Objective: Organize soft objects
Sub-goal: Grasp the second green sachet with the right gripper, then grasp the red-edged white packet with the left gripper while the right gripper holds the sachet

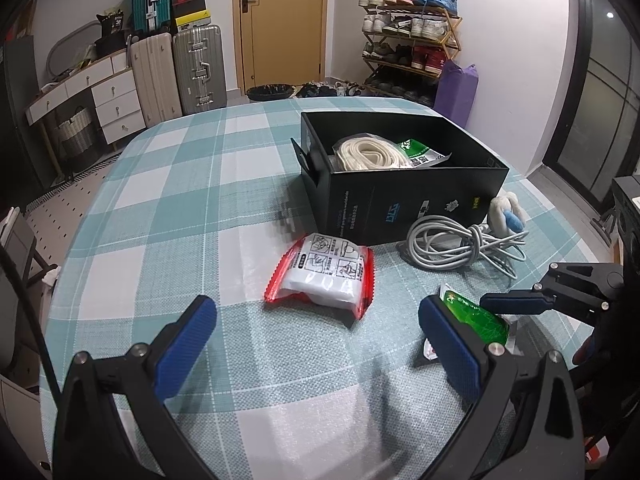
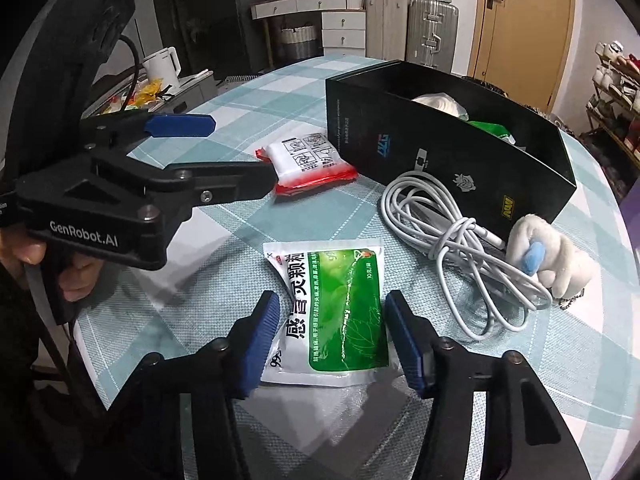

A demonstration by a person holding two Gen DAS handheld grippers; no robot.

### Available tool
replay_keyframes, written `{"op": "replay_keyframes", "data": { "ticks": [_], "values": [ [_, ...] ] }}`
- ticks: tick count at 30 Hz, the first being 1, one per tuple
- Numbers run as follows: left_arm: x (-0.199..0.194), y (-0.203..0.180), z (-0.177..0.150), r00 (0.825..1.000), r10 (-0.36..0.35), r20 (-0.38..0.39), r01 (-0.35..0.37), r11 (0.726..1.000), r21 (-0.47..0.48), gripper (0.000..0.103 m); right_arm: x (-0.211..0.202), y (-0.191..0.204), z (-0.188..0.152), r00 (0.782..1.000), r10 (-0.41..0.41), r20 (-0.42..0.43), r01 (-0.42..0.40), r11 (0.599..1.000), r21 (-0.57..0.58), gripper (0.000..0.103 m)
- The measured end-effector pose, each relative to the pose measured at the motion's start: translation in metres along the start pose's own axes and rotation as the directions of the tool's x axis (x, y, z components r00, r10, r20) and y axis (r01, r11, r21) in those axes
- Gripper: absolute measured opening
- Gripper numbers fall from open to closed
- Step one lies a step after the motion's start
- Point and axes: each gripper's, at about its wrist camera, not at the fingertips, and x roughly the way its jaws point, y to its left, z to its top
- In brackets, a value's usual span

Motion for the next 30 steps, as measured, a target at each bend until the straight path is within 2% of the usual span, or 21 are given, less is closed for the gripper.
{"op": "replay_keyframes", "data": {
  "ticks": [7,8,18,30],
  "values": [
    [0.001,-0.001,0.001,1.0,0.002,0.001,-0.002,1.0,0.002,0.102,-0.003,-0.003,-0.003,1.0,-0.007,0.011,0.007,1.0,-0.004,0.046],
    [0.001,-0.001,0.001,1.0,0.001,0.001,-0.001,1.0,0.002,0.102,-0.004,-0.004,-0.004,1.0,-0.01,0.016,0.01,1.0,-0.002,0.042],
    [0.002,-0.003,0.003,1.0,0.001,0.006,-0.001,1.0,0.004,0.102,-0.019,-0.01,-0.006,0.998,0.026,0.049,-0.027,1.0,0.008,0.027],
    [0.007,0.0,0.002,1.0,0.0,-0.006,0.0,1.0,-0.016,0.102,-0.043,-0.012,-0.007,0.993,0.058,0.099,-0.058,0.998,0.005,0.026]
  ]
}}
